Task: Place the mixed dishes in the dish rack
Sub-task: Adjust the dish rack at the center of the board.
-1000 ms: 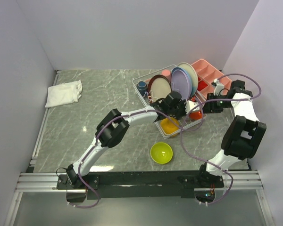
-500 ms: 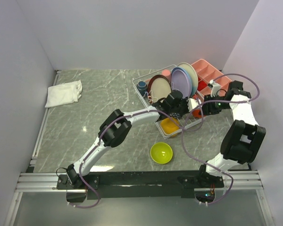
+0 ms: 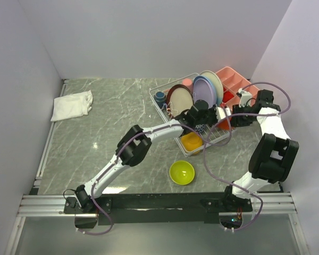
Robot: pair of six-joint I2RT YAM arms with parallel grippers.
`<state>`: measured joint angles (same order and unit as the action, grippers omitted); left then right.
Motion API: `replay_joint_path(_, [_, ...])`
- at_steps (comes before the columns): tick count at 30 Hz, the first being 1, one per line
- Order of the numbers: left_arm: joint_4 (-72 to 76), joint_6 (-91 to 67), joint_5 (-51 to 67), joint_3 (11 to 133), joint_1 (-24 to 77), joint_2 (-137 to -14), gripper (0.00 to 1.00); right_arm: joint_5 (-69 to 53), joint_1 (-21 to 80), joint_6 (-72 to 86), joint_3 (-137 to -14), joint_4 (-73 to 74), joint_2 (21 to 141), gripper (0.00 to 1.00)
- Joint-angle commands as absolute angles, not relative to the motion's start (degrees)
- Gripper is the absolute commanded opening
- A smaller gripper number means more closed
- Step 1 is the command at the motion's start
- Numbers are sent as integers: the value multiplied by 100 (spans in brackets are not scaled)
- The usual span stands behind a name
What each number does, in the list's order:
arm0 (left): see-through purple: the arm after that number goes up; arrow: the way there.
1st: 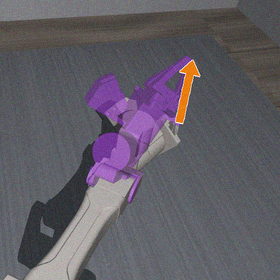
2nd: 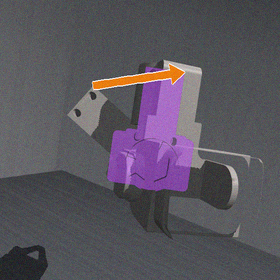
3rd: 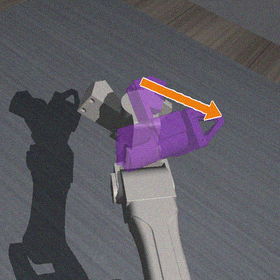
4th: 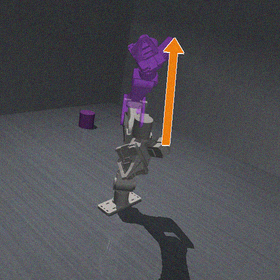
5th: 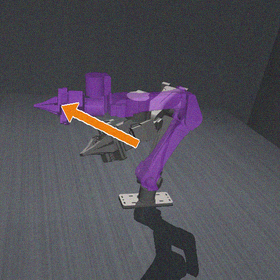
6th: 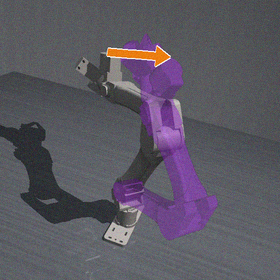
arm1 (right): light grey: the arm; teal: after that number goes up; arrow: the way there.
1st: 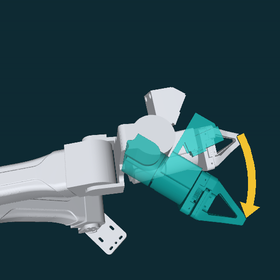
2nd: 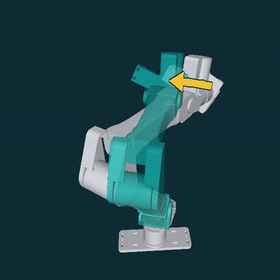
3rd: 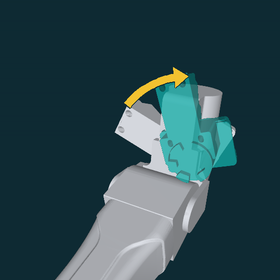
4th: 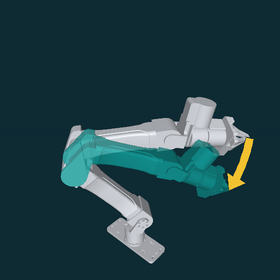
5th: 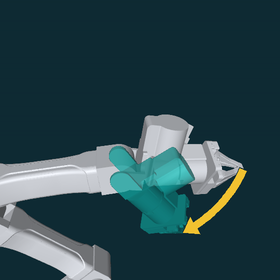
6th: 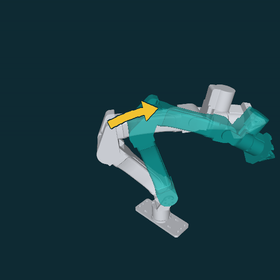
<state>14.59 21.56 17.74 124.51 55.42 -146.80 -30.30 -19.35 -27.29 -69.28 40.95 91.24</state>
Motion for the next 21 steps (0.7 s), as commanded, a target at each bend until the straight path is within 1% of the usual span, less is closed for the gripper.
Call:
replay_joint_path(1, [1871, 2057, 1609, 12718, 5687, -14872, 5, -2286, -1828, -2294, -7163, 3726, 9588, 38])
replay_joint_path(3, [2003, 2013, 1416, 12499, 5687, -14653, 10, -2294, -1837, -2206, -7190, 3727, 9747, 38])
replay_joint_path(5, [2248, 2030, 1205, 11982, 5678, -14345, 10, -2329, -1837, -2163, -7111, 3683, 9765, 38])
replay_joint_path(6, [2363, 2082, 1143, 11710, 5678, -13952, 10, -2320, -1828, -2127, -7084, 3596, 9773, 38])
replay_joint_path(7, [2469, 2083, 1082, 11115, 5669, -13739, 8, -2286, -1828, -2092, -7101, 3560, 9791, 38])
replay_joint_path(8, [2670, 2066, 1046, 10805, 5634, -13502, 3, -2268, -1828, -1996, -7119, 3551, 9878, 38])
replay_joint_path(10, [2760, 1881, 1089, 10007, 5581, -12878, 1, -2215, -1828, -1925, -7198, 3586, 9975, 38])
replay_joint_path(12, [2559, 1915, 1177, 9678, 5555, -12518, 4, -2171, -1828, -1802, -7207, 3551, 10046, 38])
replay_joint_path(13, [2427, 1951, 1247, 9572, 5555, -12472, 7, -2162, -1837, -1776, -7181, 3533, 10055, 38])
replay_joint_path(15, [2155, 1934, 1257, 9580, 5555, -12506, 9, -2118, -1828, -1714, -7137, 3446, 10011, 38])
replay_joint_path(16, [2058, 1934, 1231, 9728, 5555, -12585, 16, -2092, -1828, -1644, -7111, 3419, 10002, 38])
replay_joint_path(17, [1848, 1942, 1222, 9912, 5555, -12690, 31, -2048, -1828, -1609, -7119, 3428, 10002, 38])
replay_joint_path(18, [1472, 1890, 1213, 10132, 5555, -12961, 40, -2022, -1828, -1582, -7128, 3445, 9993, 38])
replay_joint_path(19, [1233, 1898, 1161, 10621, 5555, -13120, 52, -2004, -1828, -1539, -7145, 3463, 10011, 38])
replay_joint_path(21, [872, 2030, 1204, 11090, 5555, -13559, 65, -1943, -1819, -1529, -7154, 3498, 10011, 38])
